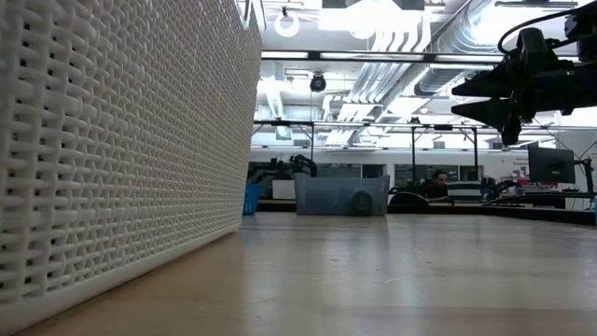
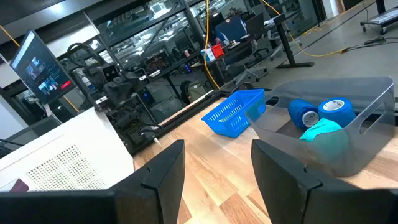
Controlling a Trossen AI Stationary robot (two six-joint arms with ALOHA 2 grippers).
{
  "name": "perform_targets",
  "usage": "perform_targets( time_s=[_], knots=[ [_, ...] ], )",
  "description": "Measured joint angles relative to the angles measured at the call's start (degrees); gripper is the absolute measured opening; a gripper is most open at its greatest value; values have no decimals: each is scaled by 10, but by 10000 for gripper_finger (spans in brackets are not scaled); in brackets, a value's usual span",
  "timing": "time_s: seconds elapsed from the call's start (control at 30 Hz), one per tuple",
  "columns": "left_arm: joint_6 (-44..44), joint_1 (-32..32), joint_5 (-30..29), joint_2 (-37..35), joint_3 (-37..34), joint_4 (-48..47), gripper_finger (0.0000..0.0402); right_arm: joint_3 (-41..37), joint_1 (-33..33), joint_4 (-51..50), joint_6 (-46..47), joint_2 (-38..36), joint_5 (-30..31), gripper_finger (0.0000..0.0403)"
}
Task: Pick & place medical supplies in basket/bin
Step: Return to Home Position
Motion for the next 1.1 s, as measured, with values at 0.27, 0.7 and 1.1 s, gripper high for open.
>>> perform_targets(
  time_s=[0.27,0.7,1.1],
  knots=[
    [-20,0,-61,0,0,-25,136,0,0,0,0,0,0,173],
    [-41,0,-64,0,0,-105,136,0,0,0,0,0,0,173],
    [1,5,-65,0,-23,-84,136,0,0,0,0,0,0,173]
  ],
)
